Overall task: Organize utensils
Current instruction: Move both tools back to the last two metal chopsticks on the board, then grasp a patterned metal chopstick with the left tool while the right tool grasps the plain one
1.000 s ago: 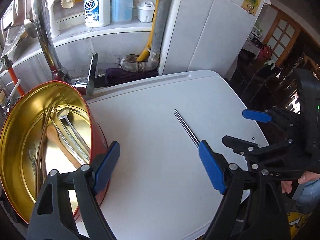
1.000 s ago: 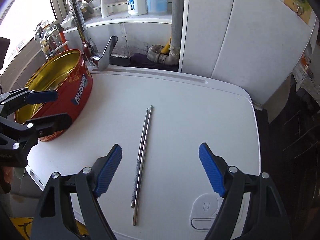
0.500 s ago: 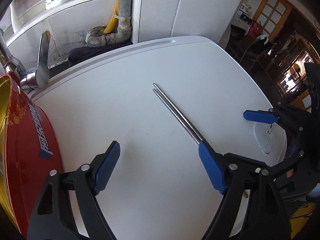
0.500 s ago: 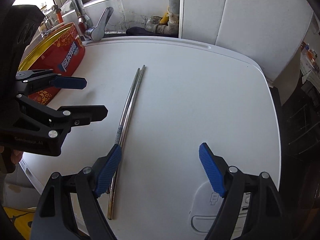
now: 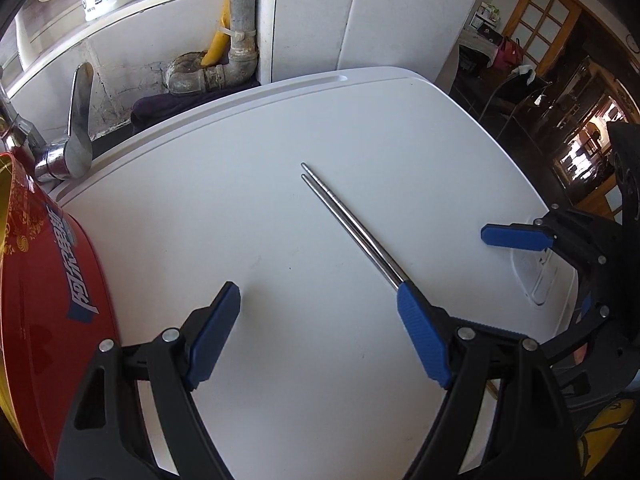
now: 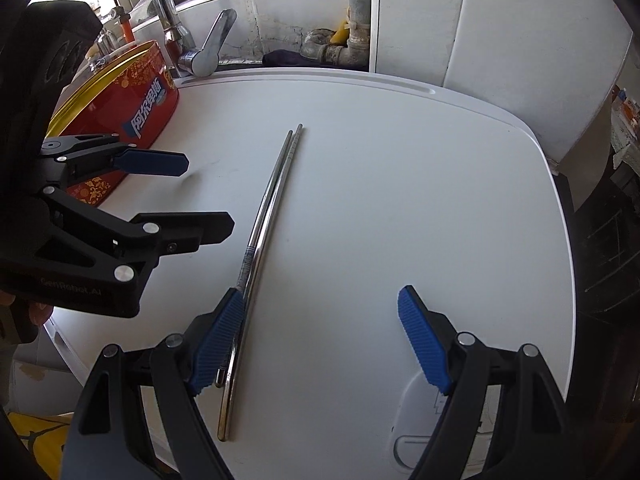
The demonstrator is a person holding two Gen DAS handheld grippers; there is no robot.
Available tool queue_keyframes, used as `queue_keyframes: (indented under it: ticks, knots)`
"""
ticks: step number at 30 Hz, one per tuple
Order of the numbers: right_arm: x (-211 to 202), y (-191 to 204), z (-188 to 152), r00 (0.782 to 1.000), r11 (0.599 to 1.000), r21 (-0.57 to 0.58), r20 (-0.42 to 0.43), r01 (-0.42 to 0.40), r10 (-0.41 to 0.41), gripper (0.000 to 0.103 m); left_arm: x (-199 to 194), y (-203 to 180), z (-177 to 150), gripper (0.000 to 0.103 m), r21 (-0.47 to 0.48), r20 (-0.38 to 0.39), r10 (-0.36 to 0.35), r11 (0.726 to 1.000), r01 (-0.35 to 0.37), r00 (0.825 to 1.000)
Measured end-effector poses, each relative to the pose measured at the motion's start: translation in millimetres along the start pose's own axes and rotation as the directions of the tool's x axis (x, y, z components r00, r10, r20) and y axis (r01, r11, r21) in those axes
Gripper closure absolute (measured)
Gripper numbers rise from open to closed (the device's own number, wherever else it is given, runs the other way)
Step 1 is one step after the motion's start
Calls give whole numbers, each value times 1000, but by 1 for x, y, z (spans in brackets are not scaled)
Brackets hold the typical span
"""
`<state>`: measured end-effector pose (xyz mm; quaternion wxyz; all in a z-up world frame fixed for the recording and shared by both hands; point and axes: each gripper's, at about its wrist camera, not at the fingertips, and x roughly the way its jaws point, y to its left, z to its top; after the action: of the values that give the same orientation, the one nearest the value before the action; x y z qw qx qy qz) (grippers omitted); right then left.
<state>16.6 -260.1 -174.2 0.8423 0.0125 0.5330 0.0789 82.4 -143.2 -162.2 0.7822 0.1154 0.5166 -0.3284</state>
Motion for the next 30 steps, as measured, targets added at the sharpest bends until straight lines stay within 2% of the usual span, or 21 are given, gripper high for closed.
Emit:
queue_keyframes:
  ticks: [7,14,23,25,27,28,29,30]
  knots:
    - [1,5,-2,999,998,-42,0,53,-53,21,-1,2,-2,24,-2,1,-7,1000,7,1000]
    - [-2,-17,-7,997,997,2,-2,73,-73,21,6,-14,0,24,13,-13,-25,1000,25,1000]
    - [-3,-16,-9,999,998,-46,22,44,-43,22,8,-27,-12,24,71,-59,117,991,-113,991]
    - [-6,-9,-10,999,997,-71,25,27,-25,33,3,-26,-21,24,72,-68,111,992,-106,991]
    - [-11,-2,-13,1000,995,-95,14,8,-7,65,-3,-22,-30,25,55,-68,113,992,-110,991]
    - [-13,1,-13,1000,996,-93,2,-2,2,76,-7,-21,-34,35,45,-52,118,992,-116,992]
    - [-13,2,-14,1000,997,-79,-15,-13,12,95,-11,-19,-37,58,27,-35,123,992,-122,992]
    - [-14,2,-14,1000,998,-57,-23,-13,12,97,-15,-15,-39,79,-5,-24,126,992,-126,992]
